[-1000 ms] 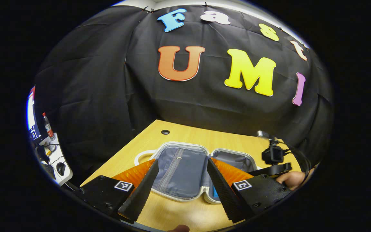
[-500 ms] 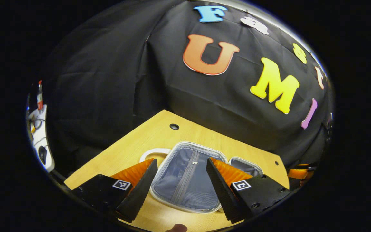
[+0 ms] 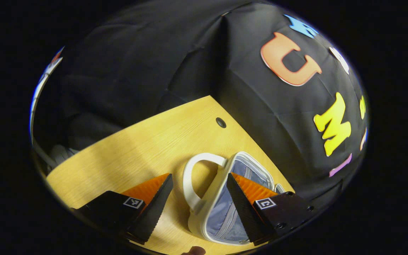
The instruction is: First open the suitcase, pack the skin care products into it, and then close the suitcase.
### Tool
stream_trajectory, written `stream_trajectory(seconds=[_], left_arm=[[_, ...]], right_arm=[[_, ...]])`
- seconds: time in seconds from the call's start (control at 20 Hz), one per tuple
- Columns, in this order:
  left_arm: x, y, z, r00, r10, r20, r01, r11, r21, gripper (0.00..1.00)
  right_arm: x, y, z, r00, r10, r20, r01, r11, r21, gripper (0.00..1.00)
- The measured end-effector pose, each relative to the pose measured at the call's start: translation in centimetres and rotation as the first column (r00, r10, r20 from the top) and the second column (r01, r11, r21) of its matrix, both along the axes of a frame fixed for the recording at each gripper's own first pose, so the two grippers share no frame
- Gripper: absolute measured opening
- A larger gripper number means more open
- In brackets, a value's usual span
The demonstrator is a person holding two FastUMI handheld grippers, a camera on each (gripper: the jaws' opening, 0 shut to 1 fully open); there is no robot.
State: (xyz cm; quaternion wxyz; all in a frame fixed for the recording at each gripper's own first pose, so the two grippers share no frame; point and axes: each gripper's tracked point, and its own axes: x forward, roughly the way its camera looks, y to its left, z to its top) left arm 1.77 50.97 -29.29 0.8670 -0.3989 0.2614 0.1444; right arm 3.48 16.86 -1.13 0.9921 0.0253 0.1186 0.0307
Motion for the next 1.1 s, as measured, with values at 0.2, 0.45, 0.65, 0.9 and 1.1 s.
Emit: stream_trajectory(seconds=[0.2,0.45,0.65,0.9,1.1], left_arm=[[0.9,-0.3,-2.7,0.999,0.039,-0.001,-0.038,0.985,-0.169,0.96],[2.0,-1.9,-2.4,0.998,0.019,0.065,0.001,0.957,-0.291,0.79],[1.8,-1.4,-2.6,0.999,0.040,0.000,-0.039,0.971,-0.234,0.17],[2.5,-1.9,3.0,1.000,-0.022,0.015,0.023,0.999,-0.023,0.06],[2.7,-3.9,9.6,0.995,-0.073,0.061,0.063,0.986,0.156,0.03]], right_arm=[[-1.7,-3.0,2.9,0.997,-0.060,0.056,0.060,0.998,-0.002,0.77],[-1.8,-4.4,3.6,0.991,-0.092,0.096,0.095,0.995,-0.031,0.81],[-1.8,-5.1,3.9,0.990,-0.097,0.106,0.100,0.995,-0.022,0.80],[-1.7,-6.2,4.6,0.988,-0.080,0.134,0.082,0.997,-0.009,0.80],[-1.5,-7.1,5.2,0.987,-0.052,0.153,0.050,0.999,0.019,0.80]])
